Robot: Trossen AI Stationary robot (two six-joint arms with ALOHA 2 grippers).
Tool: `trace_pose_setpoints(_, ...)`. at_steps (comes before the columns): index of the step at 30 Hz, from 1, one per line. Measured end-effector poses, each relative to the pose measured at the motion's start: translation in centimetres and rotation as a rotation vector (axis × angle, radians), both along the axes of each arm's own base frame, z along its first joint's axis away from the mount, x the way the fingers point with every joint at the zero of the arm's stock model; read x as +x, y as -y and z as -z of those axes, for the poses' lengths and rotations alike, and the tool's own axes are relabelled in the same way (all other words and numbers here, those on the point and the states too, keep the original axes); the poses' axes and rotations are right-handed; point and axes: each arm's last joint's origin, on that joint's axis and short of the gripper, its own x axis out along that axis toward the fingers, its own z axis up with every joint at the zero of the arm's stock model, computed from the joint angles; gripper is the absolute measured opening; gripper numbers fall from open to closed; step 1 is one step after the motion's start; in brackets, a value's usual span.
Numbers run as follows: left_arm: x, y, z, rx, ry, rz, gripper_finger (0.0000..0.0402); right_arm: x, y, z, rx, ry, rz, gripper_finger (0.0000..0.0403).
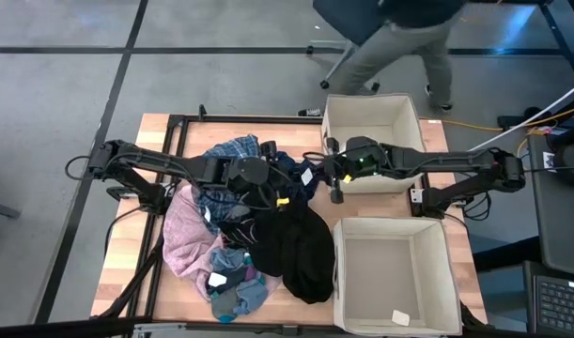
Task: Sort clothes
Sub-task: Put the right striped black sock into the top laundry organizer
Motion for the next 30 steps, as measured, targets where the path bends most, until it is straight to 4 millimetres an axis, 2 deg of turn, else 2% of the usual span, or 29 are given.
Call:
trace_pose_setpoints(2,0.0,0.0,0.0,0.000,0.003,0.000,0.0035,0.0,0.0,0.0,-0.016,-0.003,-0.002,0.0018)
trace_pose_setpoints(3,0.0,0.0,-0.1,-0.001,0.008,0.000,0.0040,0.0,0.0,0.0,-0.021,-0.003,0.006,0.0013)
trace_pose_setpoints(7,0.1,0.0,-0.2,-0.005,0.020,-0.001,0.0073,-0.2,0.2,-0.1,-0.039,-0.003,0.050,0.0028)
trace_pose_setpoints(11,-0.2,0.0,-0.3,-0.013,0.019,-0.004,0.0128,-0.9,0.1,-1.1,-0.048,0.029,0.062,0.0011)
trace_pose_setpoints(15,-1.8,0.4,-1.6,-0.008,-0.024,0.011,0.0174,-3.0,0.1,-3.2,-0.099,0.079,0.167,0.0012)
trace_pose_setpoints(19,-4.3,0.4,-3.0,-0.067,-0.030,-0.007,0.0196,-5.9,0.6,-5.7,-0.182,0.070,0.378,0.0012)
trace_pose_setpoints(22,-5.6,0.2,-2.4,-0.114,-0.086,-0.046,0.0199,-8.0,1.1,-6.7,-0.244,0.041,0.553,0.0006)
trace_pose_setpoints(25,-6.5,0.0,-1.2,-0.153,-0.145,-0.085,0.0198,-9.8,1.9,-6.9,-0.263,0.004,0.715,0.0007)
trace_pose_setpoints(30,-7.0,0.1,1.3,-0.194,-0.210,-0.120,0.0198,-11.6,3.4,-6.3,-0.212,-0.078,0.852,0.0023)
